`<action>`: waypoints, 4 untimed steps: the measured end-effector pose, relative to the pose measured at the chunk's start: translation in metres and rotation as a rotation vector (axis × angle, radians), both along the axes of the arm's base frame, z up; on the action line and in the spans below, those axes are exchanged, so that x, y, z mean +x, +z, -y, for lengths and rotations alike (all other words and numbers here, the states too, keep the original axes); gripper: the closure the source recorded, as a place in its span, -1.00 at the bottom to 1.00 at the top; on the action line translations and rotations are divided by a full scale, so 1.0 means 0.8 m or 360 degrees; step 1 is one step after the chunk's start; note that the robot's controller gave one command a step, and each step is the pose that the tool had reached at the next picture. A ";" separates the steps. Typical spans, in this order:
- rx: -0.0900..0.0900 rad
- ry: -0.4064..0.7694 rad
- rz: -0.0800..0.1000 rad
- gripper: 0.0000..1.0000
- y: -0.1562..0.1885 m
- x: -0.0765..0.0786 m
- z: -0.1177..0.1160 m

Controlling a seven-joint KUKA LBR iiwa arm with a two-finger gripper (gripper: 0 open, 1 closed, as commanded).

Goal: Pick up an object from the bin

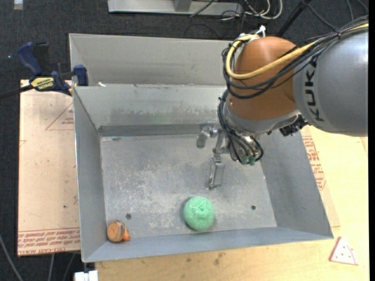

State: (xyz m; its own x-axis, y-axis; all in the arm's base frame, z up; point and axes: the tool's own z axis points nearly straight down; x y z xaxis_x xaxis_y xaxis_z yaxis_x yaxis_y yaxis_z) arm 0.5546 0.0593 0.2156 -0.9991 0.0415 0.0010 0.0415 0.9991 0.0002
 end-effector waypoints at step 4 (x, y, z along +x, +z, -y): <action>0.0003 0.0733 0.0001 1.00 -0.183 -0.053 0.007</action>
Offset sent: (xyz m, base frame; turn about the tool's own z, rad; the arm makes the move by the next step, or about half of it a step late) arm -0.0587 -0.0034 -0.1038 -0.1874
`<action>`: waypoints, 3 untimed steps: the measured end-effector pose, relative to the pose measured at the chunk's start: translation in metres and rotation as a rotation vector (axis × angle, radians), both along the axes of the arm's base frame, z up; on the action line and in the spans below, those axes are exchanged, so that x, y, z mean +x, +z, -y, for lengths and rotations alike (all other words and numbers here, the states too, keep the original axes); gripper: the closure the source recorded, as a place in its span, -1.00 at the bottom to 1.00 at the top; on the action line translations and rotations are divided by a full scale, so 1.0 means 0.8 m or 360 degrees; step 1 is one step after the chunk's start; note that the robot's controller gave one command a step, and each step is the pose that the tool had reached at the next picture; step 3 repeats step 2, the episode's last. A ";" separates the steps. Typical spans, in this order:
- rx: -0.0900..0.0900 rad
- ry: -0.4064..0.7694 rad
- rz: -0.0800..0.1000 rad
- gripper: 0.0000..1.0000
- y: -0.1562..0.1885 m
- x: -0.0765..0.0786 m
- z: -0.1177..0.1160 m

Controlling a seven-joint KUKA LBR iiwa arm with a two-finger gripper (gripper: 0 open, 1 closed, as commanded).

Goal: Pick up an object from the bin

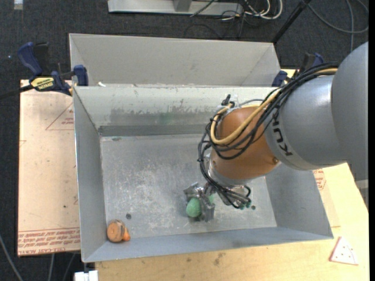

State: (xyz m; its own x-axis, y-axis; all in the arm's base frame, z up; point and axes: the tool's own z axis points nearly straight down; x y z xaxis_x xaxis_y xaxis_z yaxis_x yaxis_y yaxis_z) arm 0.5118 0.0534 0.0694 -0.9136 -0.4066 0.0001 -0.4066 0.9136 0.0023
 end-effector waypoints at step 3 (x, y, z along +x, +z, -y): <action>-0.0001 0.0062 0.0003 1.00 0.255 0.016 0.011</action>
Offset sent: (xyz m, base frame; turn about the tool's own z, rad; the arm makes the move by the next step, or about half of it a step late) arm 0.0123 -0.0100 0.2103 -0.0426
